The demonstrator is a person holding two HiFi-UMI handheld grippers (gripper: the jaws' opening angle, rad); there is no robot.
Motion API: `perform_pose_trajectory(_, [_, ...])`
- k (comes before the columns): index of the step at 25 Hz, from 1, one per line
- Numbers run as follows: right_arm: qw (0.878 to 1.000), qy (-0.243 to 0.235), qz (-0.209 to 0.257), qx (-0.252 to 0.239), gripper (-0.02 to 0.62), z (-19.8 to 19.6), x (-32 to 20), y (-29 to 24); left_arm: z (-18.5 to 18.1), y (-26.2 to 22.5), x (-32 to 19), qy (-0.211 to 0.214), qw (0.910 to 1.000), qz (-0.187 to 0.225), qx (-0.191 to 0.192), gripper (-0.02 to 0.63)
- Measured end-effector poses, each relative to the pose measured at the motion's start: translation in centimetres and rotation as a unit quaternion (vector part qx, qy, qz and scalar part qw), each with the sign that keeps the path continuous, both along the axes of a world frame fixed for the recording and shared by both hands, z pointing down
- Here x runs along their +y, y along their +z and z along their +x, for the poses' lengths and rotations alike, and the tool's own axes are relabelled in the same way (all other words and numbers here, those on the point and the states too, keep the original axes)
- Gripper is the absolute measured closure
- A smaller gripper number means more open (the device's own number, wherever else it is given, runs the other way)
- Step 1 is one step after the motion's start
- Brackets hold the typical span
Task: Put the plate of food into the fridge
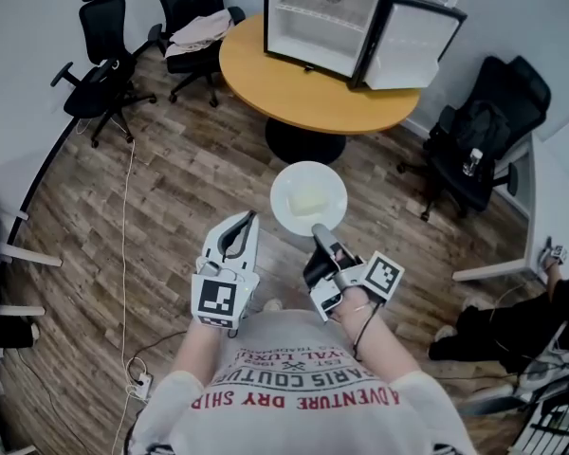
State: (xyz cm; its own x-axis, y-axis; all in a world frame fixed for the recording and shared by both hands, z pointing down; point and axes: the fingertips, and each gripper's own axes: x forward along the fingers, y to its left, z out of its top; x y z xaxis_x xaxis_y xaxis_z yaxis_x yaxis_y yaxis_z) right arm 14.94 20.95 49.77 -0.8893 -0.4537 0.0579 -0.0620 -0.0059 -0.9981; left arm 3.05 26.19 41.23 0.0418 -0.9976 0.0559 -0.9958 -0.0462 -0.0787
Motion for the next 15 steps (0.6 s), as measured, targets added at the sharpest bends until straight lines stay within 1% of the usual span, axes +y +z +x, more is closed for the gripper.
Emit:
perform_pose_trajectory(4, [1.000,0.005,-0.006,0.001,0.557,-2.5,-1.2,0.2,-2.7,0.5,-0.8,-0.003,1.0000,-0.004,0.008,0.572])
perform_pose_trajectory(8, [1.000,-0.003,-0.016,0.006,0.557,-5.2,-3.5,0.0,-4.9,0.7,-3.0,-0.009,0.9996,-0.017,0.021,0.572])
perform_pose_trajectory(15, [0.999,-0.030,-0.023,0.001,0.557,-7.6,-6.8,1.9,-6.9,2.1,-5.8,-0.036,0.9991,-0.018,0.009,0.572])
